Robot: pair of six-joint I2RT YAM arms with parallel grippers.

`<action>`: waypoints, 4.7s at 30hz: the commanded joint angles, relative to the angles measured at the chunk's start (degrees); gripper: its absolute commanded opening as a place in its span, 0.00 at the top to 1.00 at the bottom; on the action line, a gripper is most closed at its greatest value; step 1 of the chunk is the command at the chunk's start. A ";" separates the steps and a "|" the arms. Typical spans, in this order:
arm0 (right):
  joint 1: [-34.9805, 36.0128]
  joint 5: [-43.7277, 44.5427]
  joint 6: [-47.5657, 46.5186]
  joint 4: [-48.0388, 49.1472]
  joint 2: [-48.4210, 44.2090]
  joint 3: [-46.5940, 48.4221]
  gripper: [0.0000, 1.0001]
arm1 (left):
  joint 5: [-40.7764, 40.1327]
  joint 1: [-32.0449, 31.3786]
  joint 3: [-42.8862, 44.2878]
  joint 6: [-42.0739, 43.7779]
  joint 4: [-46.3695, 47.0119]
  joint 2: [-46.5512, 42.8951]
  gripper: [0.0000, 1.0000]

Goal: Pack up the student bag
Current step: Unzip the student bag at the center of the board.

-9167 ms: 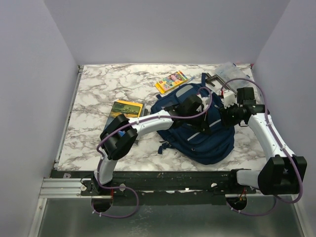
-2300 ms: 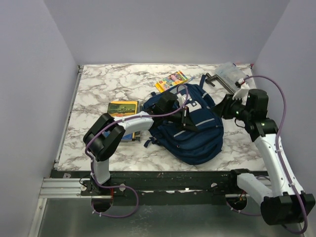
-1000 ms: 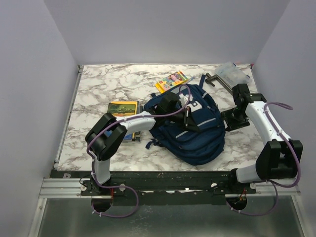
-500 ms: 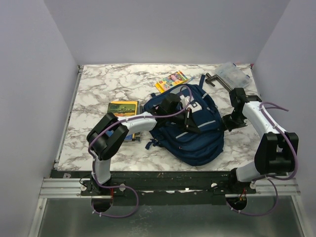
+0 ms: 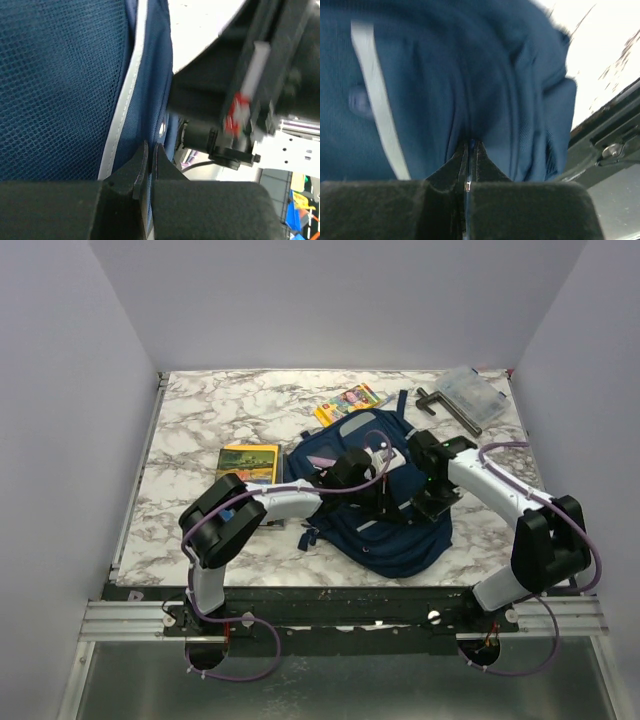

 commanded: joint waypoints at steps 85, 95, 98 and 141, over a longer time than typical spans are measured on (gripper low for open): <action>15.81 -0.91 -38.46 17.81 -21.56 -11.77 0.12 | -3.84 9.63 1.77 16.14 -13.45 -7.30 0.27; 21.94 1.22 -57.33 10.01 -13.77 3.38 0.00 | -1.44 23.84 -11.56 25.46 -24.75 -33.37 0.20; 22.91 -2.96 -64.24 11.69 -12.90 6.66 0.01 | -2.06 26.04 -16.70 24.80 -24.50 -40.99 0.20; 36.30 7.78 -92.28 22.23 -29.65 -16.43 0.99 | -26.41 -5.26 -44.52 41.01 27.99 -45.01 0.26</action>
